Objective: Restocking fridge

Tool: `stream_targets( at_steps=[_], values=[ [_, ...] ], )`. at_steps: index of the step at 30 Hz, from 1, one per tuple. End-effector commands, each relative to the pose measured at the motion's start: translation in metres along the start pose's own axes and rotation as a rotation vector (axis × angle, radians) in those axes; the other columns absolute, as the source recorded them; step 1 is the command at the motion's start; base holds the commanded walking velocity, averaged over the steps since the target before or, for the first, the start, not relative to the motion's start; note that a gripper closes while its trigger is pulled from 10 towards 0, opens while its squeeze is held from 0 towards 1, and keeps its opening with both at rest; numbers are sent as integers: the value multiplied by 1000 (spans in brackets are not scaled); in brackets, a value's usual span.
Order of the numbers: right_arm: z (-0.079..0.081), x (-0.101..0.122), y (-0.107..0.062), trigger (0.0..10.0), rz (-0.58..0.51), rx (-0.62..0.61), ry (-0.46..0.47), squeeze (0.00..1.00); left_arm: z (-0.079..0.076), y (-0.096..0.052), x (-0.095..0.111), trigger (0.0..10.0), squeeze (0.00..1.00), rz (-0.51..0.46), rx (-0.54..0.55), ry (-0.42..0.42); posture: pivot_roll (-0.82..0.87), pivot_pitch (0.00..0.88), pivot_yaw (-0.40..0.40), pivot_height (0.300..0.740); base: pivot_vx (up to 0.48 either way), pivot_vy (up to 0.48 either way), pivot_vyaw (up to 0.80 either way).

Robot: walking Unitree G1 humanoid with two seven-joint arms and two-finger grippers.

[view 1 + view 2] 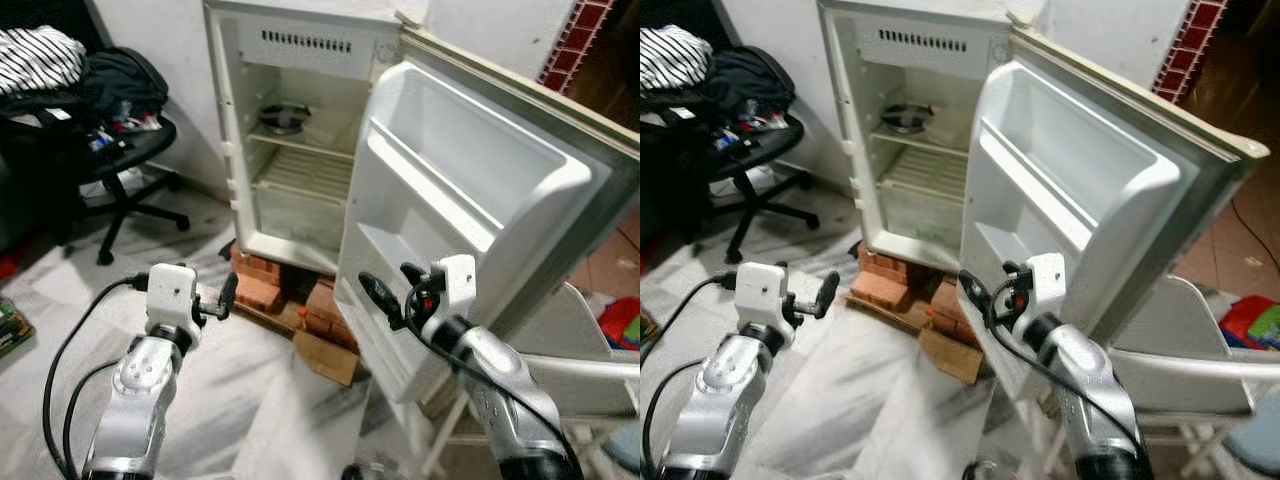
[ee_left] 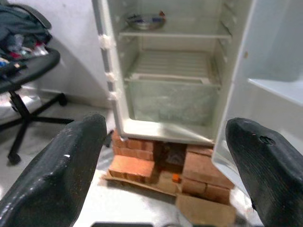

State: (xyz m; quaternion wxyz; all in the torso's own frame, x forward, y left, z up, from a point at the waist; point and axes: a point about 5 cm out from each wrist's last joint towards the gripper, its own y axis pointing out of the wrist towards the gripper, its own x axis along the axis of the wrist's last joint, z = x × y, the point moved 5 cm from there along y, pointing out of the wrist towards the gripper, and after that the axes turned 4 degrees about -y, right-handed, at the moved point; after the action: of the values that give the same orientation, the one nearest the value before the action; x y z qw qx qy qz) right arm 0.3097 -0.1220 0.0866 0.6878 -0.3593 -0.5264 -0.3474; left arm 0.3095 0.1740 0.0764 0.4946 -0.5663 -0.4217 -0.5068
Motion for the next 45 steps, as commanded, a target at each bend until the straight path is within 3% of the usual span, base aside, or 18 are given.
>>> stream_targets(
  at_steps=[1, 9, 14, 19, 24, 33, 38, 45],
  values=[
    [5, 4, 0, 10000, 0, 35, -5, 0, 1, 0, 0, 10000, 0, 6, 3, 11, 76, 0, -20, 740, -345, -334, 0],
    [22, -5, -2, 10000, 63, 173, -10, 0, 2, -2, 0, 10000, 0, 8, 6, 25, 83, 0, -22, 740, -305, -309, 0],
    [15, -7, -2, 10000, 80, 156, -65, 0, 2, -2, 0, 10000, 0, 6, 5, 26, 84, 0, -23, 740, -150, -157, 0],
    [-25, 22, 7, 10000, -38, -116, -169, 0, 8, -1, 1, 10000, 0, 3, 19, 24, 84, 0, -24, 740, 0, 0, 0],
    [-46, 36, 5, 10000, -112, -284, -121, 0, 17, -1, 2, 10000, 0, -2, 58, 19, 85, 0, -25, 740, 0, 0, 0],
    [-46, 49, 10, 10000, -185, -354, -150, 0, 15, -1, 6, 10000, 0, -25, 39, 11, 86, 0, -23, 740, 0, 0, 265],
    [-60, 54, 8, 10000, -211, -484, -124, 0, 14, -2, 4, 10000, 0, -14, 47, 11, 88, 0, -23, 740, 0, 0, 318],
    [-72, 65, 8, 10000, -236, -563, -145, 0, 14, -2, 1, 10000, 0, 0, 53, 8, 88, 0, -25, 740, 0, 0, 0]
  ],
)
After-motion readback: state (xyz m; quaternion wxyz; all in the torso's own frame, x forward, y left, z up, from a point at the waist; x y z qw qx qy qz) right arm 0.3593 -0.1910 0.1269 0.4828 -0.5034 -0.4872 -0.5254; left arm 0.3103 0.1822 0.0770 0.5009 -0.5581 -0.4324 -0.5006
